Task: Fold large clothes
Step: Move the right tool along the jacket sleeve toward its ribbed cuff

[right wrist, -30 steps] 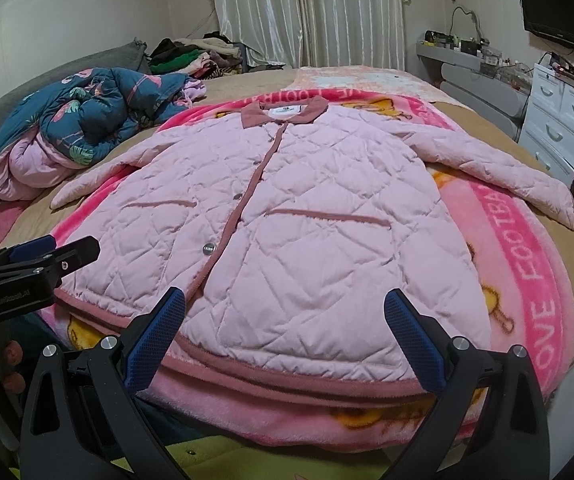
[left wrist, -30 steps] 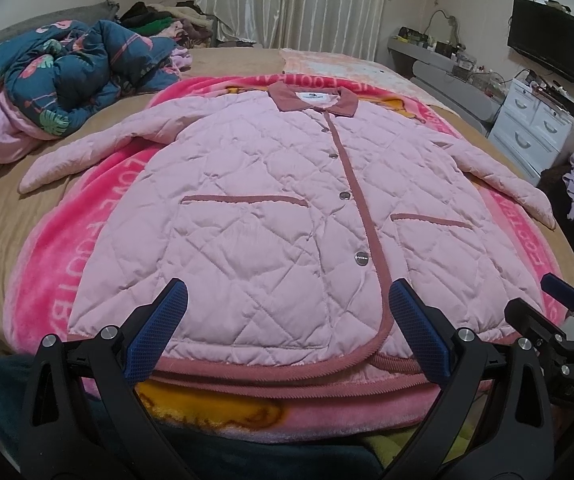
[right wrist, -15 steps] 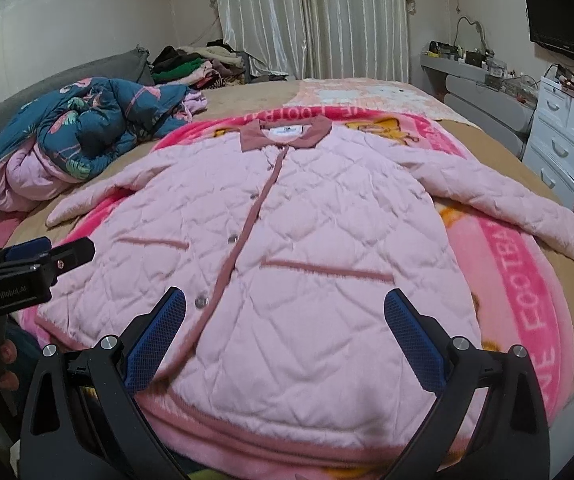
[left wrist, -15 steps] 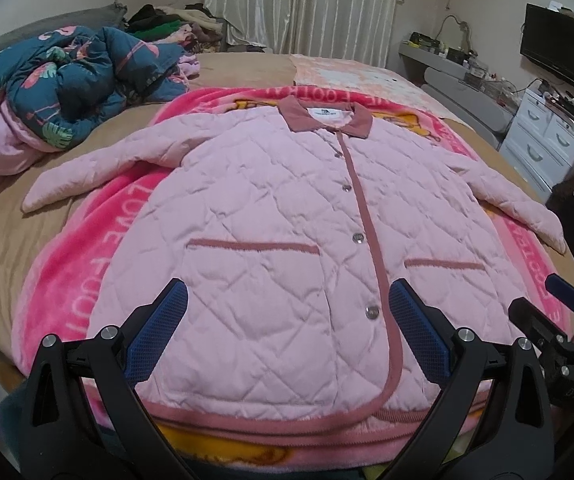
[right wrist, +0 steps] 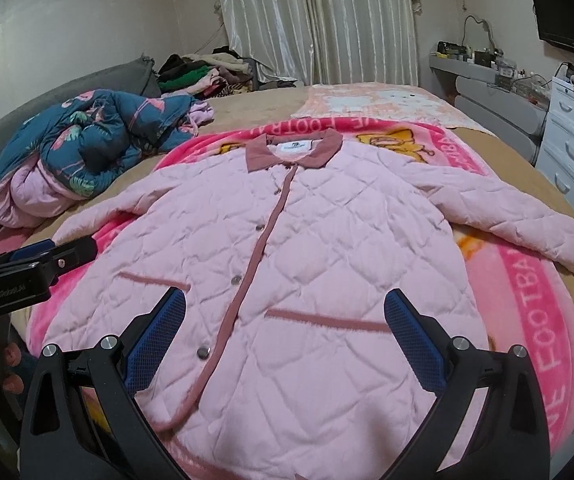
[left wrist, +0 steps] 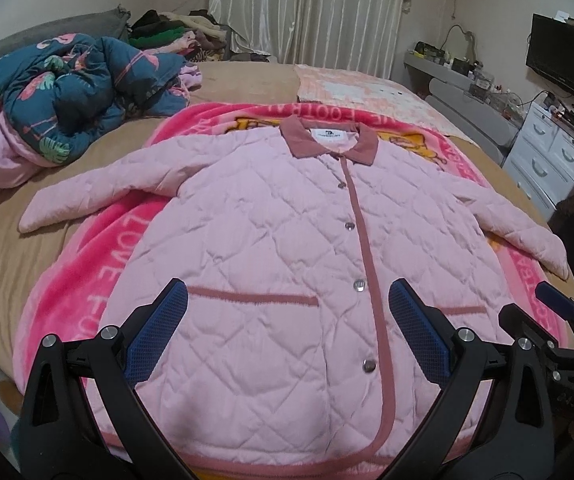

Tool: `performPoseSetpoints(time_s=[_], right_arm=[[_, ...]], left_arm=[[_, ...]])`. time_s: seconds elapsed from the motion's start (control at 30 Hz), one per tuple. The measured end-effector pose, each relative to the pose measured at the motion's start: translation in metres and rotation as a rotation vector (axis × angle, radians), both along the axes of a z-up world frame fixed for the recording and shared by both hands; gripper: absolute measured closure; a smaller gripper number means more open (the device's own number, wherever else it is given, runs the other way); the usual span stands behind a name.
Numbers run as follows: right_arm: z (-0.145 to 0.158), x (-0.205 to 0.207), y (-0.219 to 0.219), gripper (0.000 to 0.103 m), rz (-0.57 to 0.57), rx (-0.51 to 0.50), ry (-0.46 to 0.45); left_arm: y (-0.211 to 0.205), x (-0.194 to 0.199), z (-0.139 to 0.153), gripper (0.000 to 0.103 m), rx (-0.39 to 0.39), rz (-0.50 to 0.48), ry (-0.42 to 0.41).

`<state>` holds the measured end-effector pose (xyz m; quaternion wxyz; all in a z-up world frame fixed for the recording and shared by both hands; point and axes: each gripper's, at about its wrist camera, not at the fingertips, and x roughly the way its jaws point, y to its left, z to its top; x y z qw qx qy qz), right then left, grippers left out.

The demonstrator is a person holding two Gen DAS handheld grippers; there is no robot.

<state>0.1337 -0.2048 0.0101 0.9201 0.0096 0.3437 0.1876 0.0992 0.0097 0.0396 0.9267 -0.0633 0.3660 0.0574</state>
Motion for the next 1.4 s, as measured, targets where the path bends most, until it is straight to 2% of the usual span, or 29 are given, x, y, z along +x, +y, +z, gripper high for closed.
performPoseSetpoints(time_s=[0.37,0.8,1.07,1.4], right_arm=[[0.015,0.045,-0.013,0.004,-0.045,0.048,-0.025],[0.013,0.106,-0.051,0.004,-0.169,0.072,0.005],[0.000,0.141,-0.091,0.004,-0.271,0.089,0.033],[-0.014,0.169,-0.161,0.004,-0.443,0.119,0.053]], left_arm=[[-0.005,0.038,0.008,0.009,0.009,-0.022,-0.003],[-0.023,0.097,0.002,0.009,-0.009,-0.062,0.025],[-0.039,0.132,-0.002,0.009,-0.027,-0.074,0.041],[-0.057,0.169,-0.014,0.009,-0.010,-0.076,0.086]])
